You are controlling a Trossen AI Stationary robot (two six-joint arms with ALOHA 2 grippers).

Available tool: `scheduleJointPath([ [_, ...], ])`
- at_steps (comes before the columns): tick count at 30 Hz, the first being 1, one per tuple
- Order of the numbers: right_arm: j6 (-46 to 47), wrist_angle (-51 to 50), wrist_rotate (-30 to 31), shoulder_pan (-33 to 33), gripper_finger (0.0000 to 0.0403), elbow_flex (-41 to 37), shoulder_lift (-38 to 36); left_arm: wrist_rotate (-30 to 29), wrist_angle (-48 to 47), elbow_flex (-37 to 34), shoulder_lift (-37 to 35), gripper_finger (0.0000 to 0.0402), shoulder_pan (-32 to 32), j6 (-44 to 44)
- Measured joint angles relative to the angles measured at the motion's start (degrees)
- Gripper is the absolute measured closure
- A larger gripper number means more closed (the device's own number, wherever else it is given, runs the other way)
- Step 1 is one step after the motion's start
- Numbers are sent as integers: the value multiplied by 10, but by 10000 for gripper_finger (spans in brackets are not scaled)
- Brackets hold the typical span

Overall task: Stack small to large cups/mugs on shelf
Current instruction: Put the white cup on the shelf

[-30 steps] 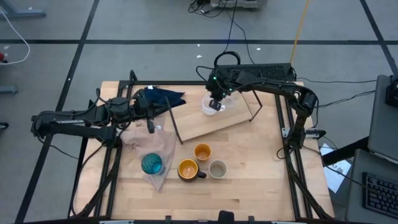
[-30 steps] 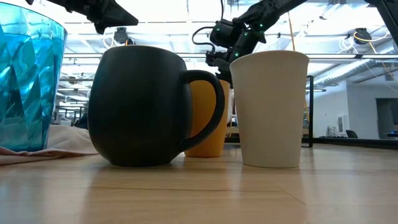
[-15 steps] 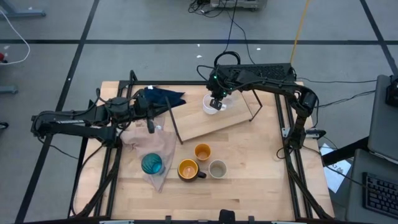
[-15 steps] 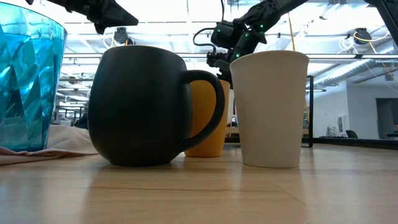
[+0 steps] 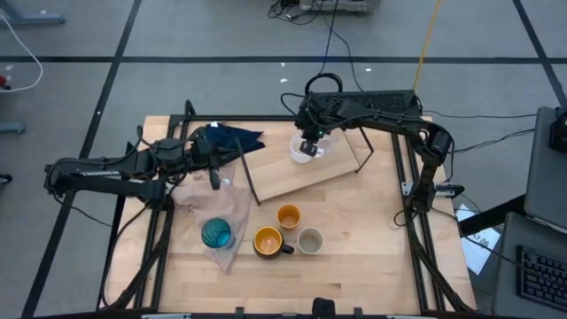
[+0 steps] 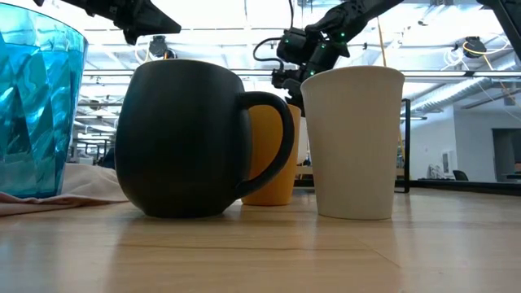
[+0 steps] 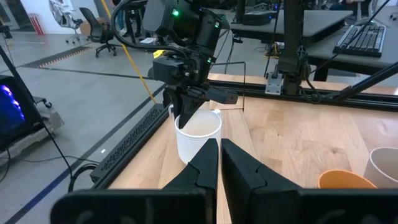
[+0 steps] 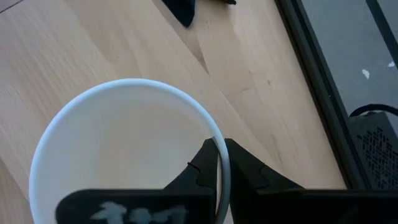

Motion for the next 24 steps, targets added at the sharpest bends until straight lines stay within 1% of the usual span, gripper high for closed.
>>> scheduleJointPath([
  [8, 0, 1, 0, 0, 399, 0, 0, 0, 0, 0, 0, 380, 0, 0],
  [17, 1, 4, 0, 0, 379, 0, 0, 0, 0, 0, 0, 380, 0, -1],
  [24, 1, 4, -3, 0, 377, 0, 0, 0, 0, 0, 0, 380, 0, -2],
])
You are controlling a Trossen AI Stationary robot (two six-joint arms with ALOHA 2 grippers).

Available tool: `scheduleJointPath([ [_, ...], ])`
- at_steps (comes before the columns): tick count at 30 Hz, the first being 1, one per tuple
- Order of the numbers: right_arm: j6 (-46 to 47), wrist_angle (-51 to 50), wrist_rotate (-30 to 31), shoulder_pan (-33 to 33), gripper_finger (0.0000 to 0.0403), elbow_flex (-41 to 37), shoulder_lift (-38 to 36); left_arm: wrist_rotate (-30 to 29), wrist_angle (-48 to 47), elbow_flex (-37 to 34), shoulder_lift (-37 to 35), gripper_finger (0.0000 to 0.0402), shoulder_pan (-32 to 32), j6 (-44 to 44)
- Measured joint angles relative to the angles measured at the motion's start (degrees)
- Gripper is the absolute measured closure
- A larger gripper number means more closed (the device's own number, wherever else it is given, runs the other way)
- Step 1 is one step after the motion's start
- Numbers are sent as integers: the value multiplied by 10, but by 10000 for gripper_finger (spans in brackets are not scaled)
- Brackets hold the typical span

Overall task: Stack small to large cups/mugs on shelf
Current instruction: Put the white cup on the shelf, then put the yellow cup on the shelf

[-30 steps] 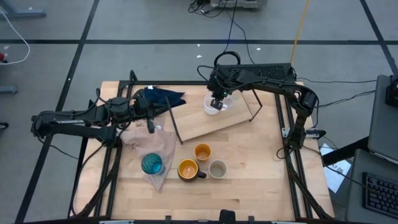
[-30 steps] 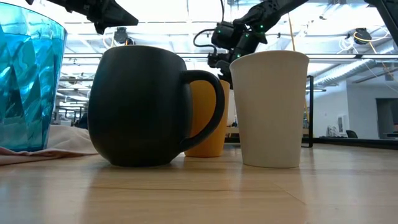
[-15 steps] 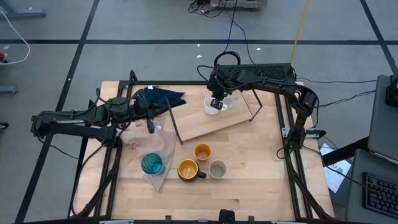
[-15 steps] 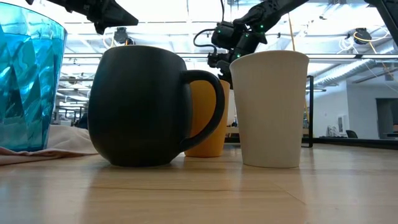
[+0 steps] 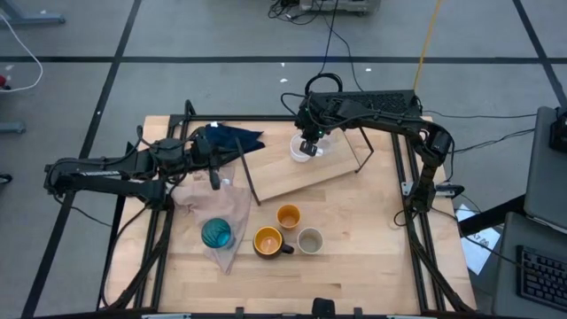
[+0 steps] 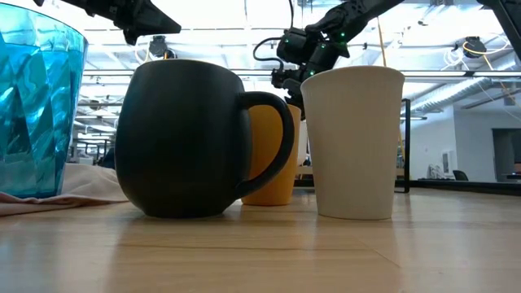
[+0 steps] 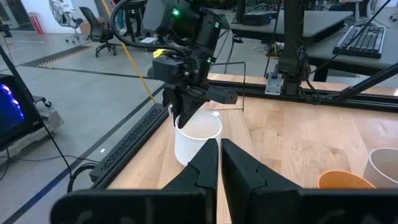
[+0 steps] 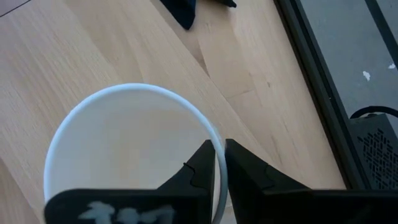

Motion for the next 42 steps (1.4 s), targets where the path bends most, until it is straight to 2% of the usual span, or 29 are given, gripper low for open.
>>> scheduleJointPath([
  [26, -18, -6, -6, 0, 373, 0, 0, 0, 0, 0, 0, 380, 0, 2],
  [30, -17, -5, -32, -2, 355, 0, 0, 0, -1, 0, 0, 380, 0, 2],
  [36, -16, -4, -32, -2, 317, 0, 0, 0, -1, 0, 0, 380, 0, 2],
  [42, -20, 27, -29, -2, 302, 0, -2, 0, -1, 0, 0, 380, 0, 2],
])
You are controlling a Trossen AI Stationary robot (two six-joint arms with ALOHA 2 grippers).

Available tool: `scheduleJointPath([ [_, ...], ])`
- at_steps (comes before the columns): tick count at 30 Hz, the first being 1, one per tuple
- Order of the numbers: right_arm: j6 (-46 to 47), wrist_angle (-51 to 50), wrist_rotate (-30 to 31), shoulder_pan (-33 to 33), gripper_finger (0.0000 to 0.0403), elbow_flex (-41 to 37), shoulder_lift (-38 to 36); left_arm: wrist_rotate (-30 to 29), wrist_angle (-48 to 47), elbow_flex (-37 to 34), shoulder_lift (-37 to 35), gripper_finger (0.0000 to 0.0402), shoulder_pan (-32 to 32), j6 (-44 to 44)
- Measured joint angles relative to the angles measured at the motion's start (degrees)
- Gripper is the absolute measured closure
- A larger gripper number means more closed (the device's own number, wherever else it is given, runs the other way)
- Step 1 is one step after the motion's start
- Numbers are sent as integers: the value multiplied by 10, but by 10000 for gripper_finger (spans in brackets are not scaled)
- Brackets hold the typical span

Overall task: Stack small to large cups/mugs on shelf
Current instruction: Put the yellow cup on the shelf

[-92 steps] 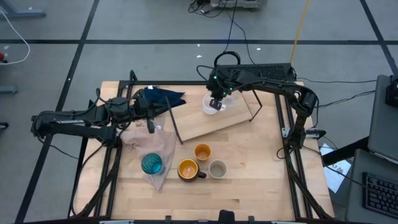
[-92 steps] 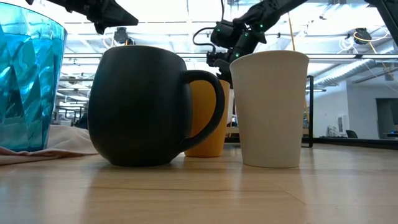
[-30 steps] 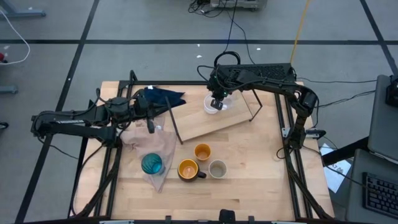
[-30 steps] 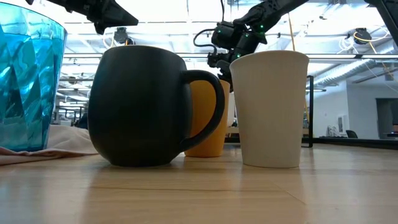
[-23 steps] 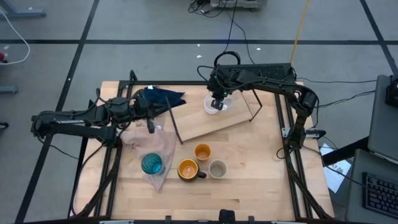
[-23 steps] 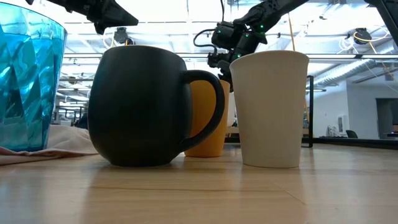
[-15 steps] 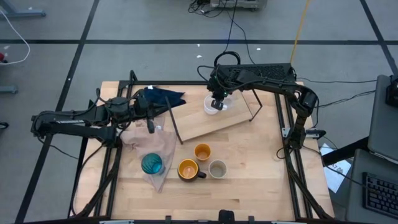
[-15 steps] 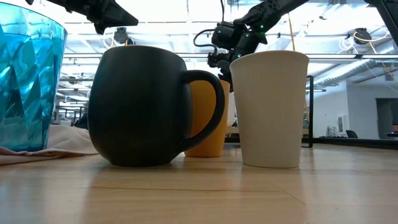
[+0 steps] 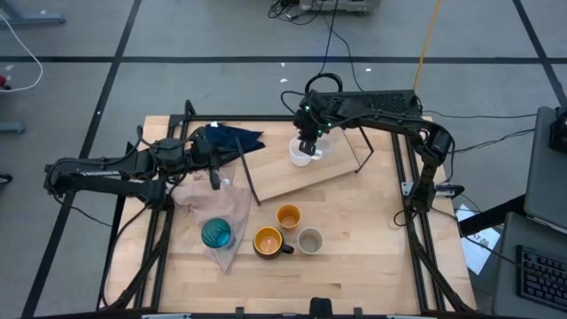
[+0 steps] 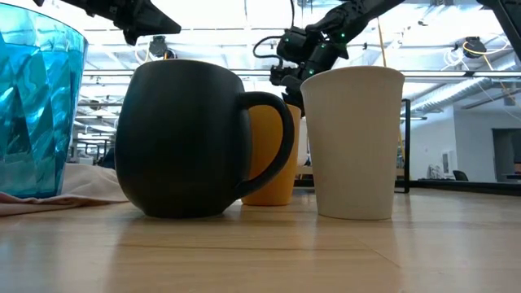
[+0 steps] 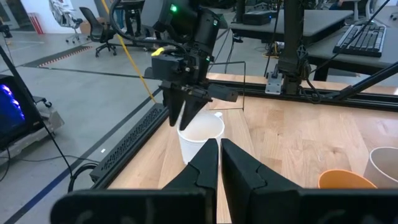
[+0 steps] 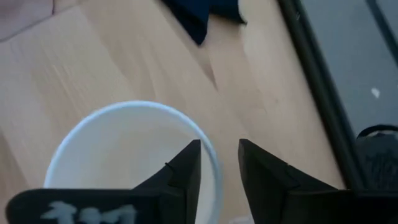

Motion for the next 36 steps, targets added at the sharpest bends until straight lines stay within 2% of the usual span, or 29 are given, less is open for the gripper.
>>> scheduleJointPath([
  [6, -13, 26, 1, 1, 302, 0, -21, 0, -7, 0, 0, 380, 0, -1],
  [13, -13, 11, 3, 1, 302, 0, -51, 0, -8, 0, 0, 380, 0, 0],
  [21, 11, -6, -2, 30, 302, 0, -127, 0, -6, 0, 0, 380, 0, -2],
  [27, 10, -12, -3, 96, 303, 0, -213, 0, -6, 0, 0, 380, 0, -10],
  [36, 29, -58, -3, 253, 303, -3, -350, 0, -6, 0, 0, 380, 0, -14],
])
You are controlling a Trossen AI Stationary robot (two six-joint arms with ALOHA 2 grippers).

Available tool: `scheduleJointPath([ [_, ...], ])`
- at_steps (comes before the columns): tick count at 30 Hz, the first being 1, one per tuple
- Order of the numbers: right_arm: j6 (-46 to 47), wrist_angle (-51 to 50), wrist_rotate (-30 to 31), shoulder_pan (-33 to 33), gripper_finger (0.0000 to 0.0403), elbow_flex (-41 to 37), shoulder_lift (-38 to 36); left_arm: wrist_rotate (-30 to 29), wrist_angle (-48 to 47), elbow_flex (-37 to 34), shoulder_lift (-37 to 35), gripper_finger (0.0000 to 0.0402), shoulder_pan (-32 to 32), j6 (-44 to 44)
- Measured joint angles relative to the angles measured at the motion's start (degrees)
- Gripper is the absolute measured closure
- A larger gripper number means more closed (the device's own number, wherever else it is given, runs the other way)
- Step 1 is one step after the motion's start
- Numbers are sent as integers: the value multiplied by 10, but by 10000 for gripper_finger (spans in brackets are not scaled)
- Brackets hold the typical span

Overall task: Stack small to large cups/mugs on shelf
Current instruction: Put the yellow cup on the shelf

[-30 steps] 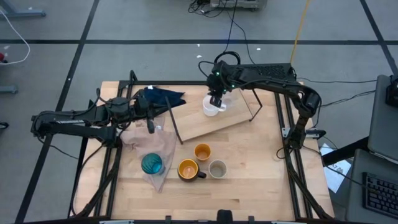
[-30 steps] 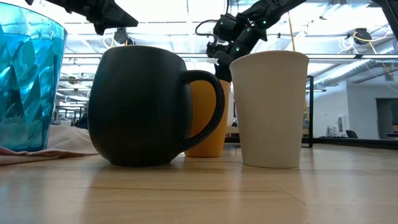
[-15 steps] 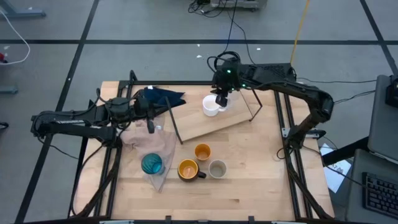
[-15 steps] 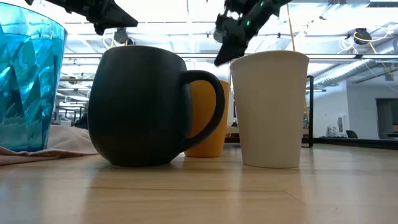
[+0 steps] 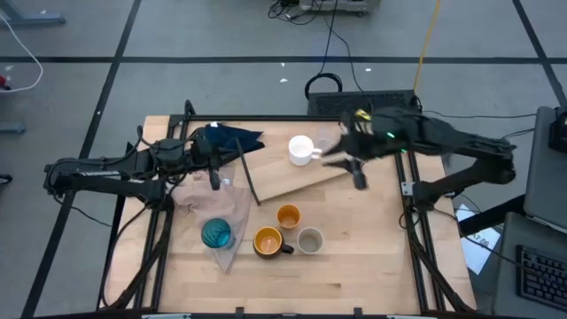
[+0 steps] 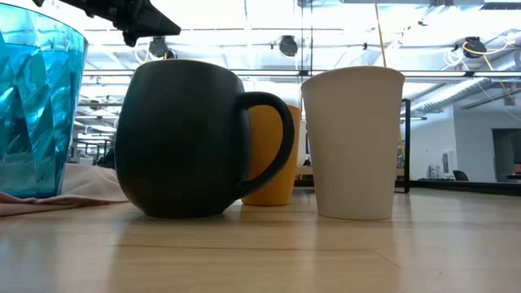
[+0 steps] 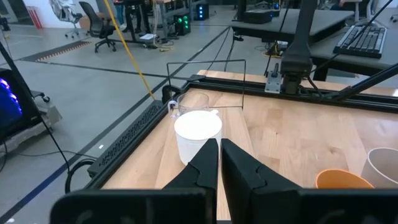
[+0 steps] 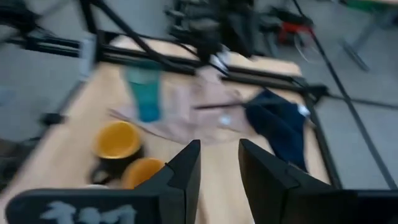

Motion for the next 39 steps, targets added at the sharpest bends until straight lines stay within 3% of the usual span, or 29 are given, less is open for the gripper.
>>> scheduleJointPath([
  [5, 24, 64, 8, 80, 303, -68, -70, 0, 0, 0, 0, 380, 0, 0],
  [11, 41, 163, 130, 155, 303, -237, -170, 4, 0, 0, 0, 380, 0, -8],
  [14, 50, 262, 164, 177, 303, -339, -216, 4, 0, 0, 0, 380, 0, -10],
  [19, 32, 444, 169, 187, 303, -482, -270, 5, 2, 0, 0, 380, 0, -11],
  [24, 18, 550, 170, 187, 303, -575, -285, 5, 9, 0, 0, 380, 0, -14],
  [34, 25, 679, 167, 187, 303, -676, -278, 8, 15, 0, 0, 380, 0, -14],
  [39, 22, 783, 167, 187, 303, -725, -276, 111, 115, 0, 15, 380, -3, -8],
])
